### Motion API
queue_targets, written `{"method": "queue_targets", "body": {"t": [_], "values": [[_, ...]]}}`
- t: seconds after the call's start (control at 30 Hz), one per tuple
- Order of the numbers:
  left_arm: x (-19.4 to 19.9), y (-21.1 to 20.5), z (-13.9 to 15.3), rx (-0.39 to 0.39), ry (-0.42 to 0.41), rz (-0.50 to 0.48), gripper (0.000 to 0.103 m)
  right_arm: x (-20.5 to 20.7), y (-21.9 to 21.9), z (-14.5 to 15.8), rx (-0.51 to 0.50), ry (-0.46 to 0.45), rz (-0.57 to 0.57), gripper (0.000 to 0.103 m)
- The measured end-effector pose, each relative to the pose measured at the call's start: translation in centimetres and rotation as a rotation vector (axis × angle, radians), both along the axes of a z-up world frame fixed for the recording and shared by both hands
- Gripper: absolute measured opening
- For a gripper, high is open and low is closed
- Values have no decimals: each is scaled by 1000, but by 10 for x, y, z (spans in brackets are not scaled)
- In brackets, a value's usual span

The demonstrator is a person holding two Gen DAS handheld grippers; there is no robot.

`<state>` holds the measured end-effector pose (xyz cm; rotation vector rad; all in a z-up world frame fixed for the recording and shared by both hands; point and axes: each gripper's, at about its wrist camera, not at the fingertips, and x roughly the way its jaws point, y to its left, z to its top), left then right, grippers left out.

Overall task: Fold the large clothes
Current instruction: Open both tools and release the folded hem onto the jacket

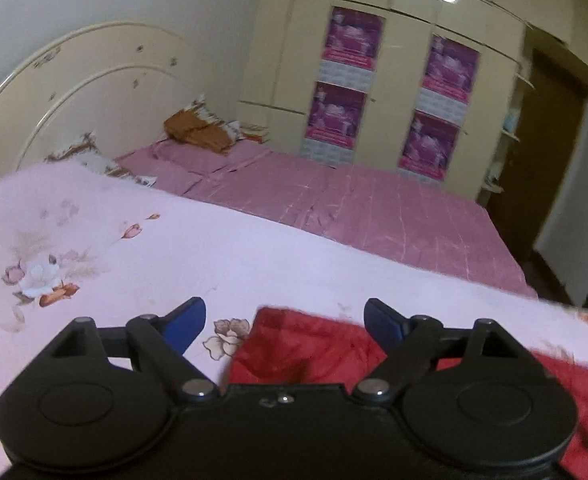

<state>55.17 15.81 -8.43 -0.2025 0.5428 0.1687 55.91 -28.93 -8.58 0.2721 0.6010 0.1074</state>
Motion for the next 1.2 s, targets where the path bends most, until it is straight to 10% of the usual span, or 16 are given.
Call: {"method": "queue_targets", "body": {"t": [0.23,0.77,1.2], "values": [[-5,-63,-36,155,117,-191,68,-14,63,-19,-112,30,168,61],[18,-51,-80,114,171,-49,77,46,97,-90,-251,97,107,61],[-28,-45,-45,42,114,-82,78,-12,76,-36,-141,68,138,61]]}}
